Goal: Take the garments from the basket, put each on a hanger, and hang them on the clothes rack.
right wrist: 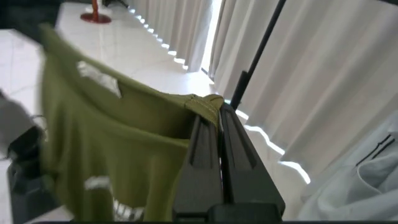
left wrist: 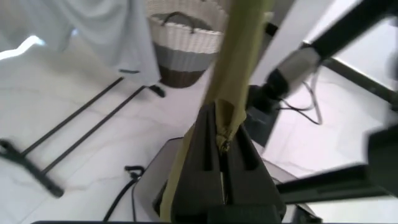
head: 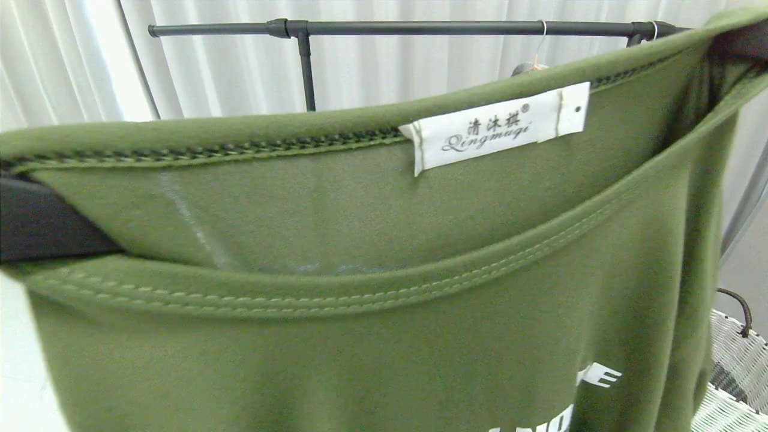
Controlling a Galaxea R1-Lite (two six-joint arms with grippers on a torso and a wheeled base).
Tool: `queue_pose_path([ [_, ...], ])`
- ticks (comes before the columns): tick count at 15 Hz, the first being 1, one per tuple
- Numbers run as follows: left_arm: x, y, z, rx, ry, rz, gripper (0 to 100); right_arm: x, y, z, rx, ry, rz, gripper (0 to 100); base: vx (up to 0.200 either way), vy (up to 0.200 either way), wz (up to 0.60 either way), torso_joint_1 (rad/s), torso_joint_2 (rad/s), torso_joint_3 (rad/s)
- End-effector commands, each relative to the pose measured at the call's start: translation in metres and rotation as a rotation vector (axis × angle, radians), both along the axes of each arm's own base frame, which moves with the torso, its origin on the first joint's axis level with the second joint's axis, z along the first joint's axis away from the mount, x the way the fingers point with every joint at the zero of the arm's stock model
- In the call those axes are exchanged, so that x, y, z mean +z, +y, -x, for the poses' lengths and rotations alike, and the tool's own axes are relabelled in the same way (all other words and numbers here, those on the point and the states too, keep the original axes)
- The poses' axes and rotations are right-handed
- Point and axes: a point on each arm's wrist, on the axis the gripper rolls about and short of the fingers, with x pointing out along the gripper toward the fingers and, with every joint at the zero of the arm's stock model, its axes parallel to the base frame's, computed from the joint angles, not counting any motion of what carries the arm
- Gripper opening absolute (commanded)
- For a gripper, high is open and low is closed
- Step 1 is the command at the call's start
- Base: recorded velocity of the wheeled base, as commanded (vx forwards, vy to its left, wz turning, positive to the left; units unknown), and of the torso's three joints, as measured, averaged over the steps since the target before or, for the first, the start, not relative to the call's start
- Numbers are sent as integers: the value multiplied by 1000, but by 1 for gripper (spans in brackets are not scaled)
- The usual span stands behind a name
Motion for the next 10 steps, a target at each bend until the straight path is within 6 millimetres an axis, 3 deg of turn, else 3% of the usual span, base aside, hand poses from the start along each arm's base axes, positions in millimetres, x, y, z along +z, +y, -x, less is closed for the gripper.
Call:
queue_pose_path([
  [1, 4, 8, 14, -65, -11, 34, 0, -12, 23, -16, -13, 26, 45, 0, 0, 0, 0, 0, 0, 0],
  [7, 5, 8, 23, -130, 0, 51, 0, -14, 19, -19, -45, 22, 41, 0, 0, 0, 0, 0, 0, 0],
  [10, 6, 0, 5, -47, -51, 10, 0, -7, 1, -20, -113, 8, 19, 0, 0, 0, 0, 0, 0, 0],
])
